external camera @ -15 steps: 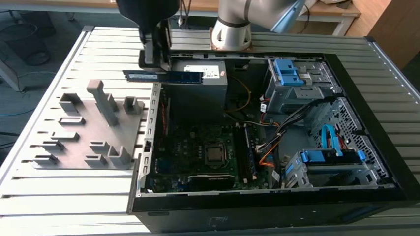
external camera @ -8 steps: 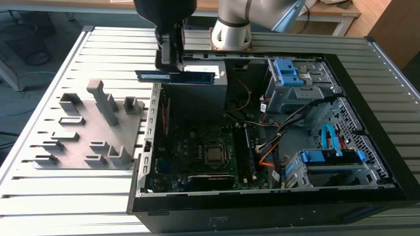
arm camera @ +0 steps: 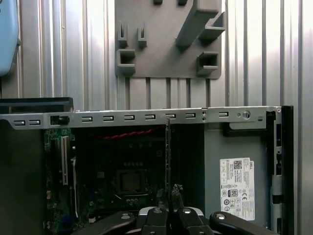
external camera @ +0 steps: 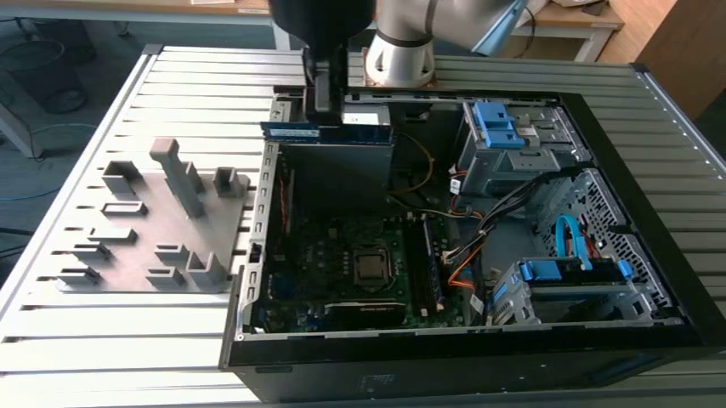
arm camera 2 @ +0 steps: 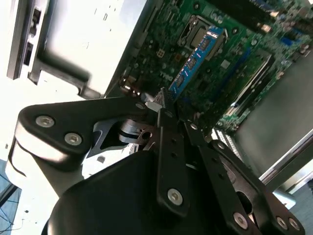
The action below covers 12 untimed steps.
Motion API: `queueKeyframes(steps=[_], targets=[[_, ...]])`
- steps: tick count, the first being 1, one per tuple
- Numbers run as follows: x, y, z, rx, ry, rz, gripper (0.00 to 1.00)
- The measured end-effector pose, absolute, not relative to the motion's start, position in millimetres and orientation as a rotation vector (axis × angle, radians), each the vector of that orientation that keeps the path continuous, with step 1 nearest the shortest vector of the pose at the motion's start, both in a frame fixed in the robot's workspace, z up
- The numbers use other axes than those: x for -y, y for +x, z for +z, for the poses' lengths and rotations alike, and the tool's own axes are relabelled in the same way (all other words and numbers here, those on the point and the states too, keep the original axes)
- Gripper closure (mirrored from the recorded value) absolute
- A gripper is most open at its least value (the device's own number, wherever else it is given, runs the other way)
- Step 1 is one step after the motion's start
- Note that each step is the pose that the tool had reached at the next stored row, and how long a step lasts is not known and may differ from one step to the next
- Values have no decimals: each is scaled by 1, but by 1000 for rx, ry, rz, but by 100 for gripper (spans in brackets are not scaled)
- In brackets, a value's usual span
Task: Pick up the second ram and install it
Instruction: 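Pick up the second ram and move it above second insertion slot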
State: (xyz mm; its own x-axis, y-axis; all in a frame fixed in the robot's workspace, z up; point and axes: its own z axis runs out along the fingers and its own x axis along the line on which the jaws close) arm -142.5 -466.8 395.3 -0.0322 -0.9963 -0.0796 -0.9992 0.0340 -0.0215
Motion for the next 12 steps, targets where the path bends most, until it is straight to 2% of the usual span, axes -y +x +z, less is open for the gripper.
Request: queueKeyframes(steps=[12], targets=[[467, -102, 395, -2206, -2134, 62, 86]])
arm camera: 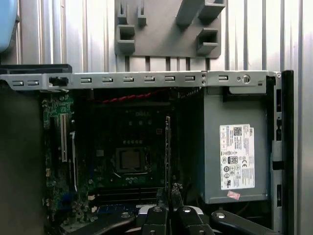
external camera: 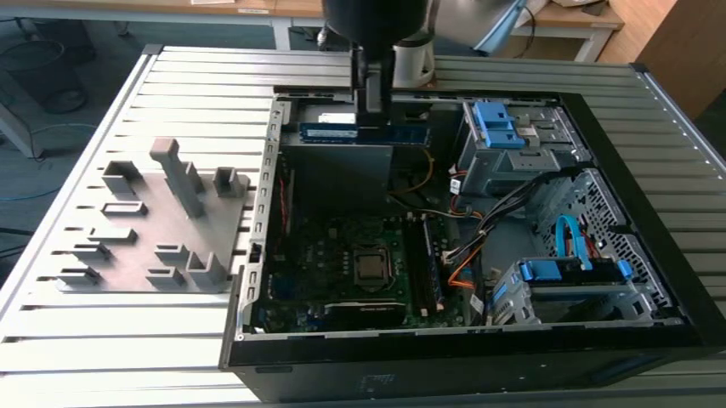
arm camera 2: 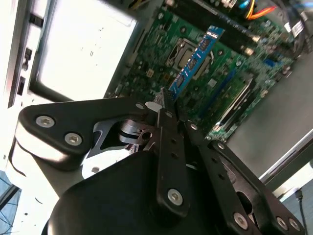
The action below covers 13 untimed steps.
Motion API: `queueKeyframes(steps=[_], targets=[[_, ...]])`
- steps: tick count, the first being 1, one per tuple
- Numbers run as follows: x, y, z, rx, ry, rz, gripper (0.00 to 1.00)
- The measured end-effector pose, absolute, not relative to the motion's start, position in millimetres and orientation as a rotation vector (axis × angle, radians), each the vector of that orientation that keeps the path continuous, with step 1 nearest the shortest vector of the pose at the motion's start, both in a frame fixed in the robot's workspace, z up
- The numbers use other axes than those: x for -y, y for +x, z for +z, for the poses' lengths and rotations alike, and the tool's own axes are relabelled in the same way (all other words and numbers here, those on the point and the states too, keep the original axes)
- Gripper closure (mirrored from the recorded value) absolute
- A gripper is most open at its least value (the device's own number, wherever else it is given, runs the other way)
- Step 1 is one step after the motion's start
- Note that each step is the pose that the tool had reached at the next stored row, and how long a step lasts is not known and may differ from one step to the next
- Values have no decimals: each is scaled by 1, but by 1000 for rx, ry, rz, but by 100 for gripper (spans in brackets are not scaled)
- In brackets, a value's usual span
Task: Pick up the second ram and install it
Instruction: 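Pick up the second ram and move it above second insertion slot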
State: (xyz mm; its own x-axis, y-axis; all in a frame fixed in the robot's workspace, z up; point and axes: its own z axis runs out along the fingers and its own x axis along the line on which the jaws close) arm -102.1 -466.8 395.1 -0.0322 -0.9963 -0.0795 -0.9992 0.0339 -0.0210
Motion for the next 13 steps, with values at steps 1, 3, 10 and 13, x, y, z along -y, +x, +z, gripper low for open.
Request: queueKeyframes(steps=[1, 3, 10, 13], targets=[[467, -98, 395, -2206, -2134, 62, 86], [467, -91, 395, -2206, -2134, 62, 86], [467, -70, 395, -2206, -2134, 62, 86], [467, -60, 395, -2206, -2134, 62, 86]])
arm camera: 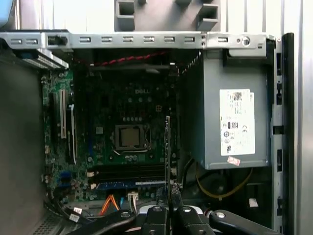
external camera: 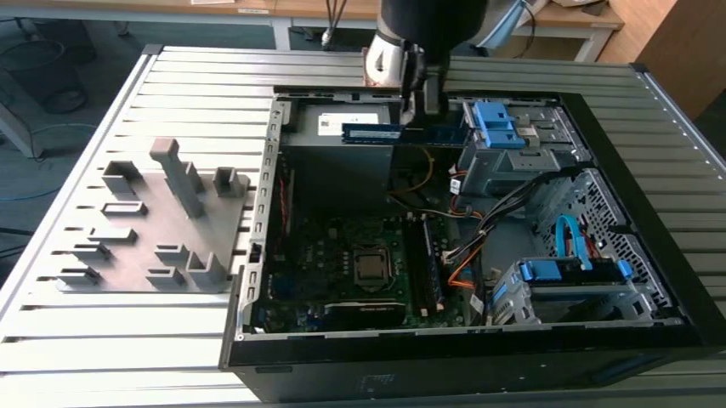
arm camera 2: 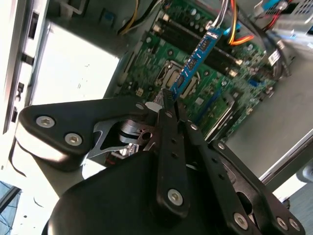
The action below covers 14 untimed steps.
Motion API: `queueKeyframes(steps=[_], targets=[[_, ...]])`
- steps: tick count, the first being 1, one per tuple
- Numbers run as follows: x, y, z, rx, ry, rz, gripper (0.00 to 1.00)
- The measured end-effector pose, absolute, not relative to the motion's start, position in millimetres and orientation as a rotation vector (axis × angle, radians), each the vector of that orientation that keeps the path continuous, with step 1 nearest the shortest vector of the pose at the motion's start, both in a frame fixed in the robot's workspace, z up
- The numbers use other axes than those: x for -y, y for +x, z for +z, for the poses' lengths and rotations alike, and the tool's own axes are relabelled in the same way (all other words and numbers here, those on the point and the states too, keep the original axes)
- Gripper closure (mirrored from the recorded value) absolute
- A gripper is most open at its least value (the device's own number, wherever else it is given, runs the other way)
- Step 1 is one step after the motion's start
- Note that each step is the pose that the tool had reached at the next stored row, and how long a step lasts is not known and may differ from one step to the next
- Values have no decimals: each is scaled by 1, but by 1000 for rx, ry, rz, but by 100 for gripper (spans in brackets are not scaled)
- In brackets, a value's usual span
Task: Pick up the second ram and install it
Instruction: 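Pick up the second ram and move it above second insertion slot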
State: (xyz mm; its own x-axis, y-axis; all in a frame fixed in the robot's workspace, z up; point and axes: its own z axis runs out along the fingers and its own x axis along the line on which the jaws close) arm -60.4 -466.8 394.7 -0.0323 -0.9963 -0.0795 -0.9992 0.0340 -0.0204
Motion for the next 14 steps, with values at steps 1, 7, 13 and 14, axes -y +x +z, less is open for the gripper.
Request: queueKeyframes(steps=[1, 7, 13, 14], targets=[[467, -57, 395, -2206, -2134, 63, 86], [467, -42, 395, -2206, -2134, 63, 86], [467, -42, 395, -2206, -2134, 63, 86], [467, -43, 394, -2206, -2134, 63, 86]])
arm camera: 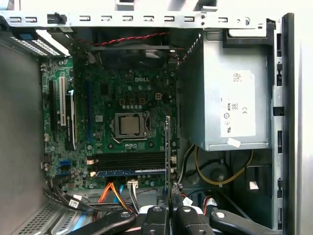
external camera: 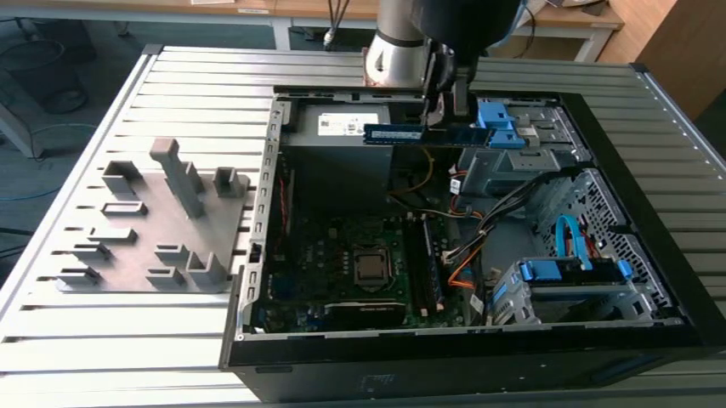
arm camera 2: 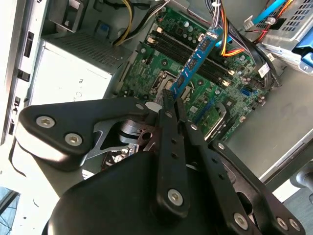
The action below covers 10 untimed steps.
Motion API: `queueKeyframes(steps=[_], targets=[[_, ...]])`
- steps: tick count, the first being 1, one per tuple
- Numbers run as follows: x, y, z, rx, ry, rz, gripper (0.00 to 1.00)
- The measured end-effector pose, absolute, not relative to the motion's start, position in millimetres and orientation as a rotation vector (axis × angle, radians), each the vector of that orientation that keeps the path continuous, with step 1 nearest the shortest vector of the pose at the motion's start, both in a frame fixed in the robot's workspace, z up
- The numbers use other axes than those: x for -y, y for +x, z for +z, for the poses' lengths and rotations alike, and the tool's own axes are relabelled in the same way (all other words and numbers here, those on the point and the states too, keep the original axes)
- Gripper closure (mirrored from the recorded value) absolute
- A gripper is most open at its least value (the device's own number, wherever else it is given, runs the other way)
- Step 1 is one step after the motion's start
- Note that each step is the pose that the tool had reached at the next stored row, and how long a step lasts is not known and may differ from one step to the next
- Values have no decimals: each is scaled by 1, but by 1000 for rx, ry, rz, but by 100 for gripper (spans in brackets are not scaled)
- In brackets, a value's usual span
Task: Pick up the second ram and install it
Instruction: 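Pick up the second ram and move it above second insertion slot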
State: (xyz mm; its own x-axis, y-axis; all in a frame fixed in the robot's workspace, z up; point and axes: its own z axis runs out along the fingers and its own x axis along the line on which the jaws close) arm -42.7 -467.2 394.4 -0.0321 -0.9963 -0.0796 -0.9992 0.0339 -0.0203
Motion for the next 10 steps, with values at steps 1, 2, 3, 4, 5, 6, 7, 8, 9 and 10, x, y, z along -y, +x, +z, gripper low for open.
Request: queueKeyframes(steps=[1, 2, 3, 4, 5, 6, 7, 8, 9, 10], targets=[[468, -43, 394, -2206, -2134, 63, 86], [468, -44, 394, -2206, -2134, 63, 86], [469, -45, 394, -2206, -2134, 63, 86], [470, -45, 393, -2206, -2134, 63, 86], [470, -46, 393, -2206, -2134, 63, 86], [471, -46, 392, -2206, -2134, 63, 86], [472, -46, 391, -2206, -2134, 63, 86], [472, -47, 390, -2206, -2134, 63, 86], [472, -47, 388, -2206, -2134, 63, 86], [473, -47, 386, -2206, -2134, 63, 86]])
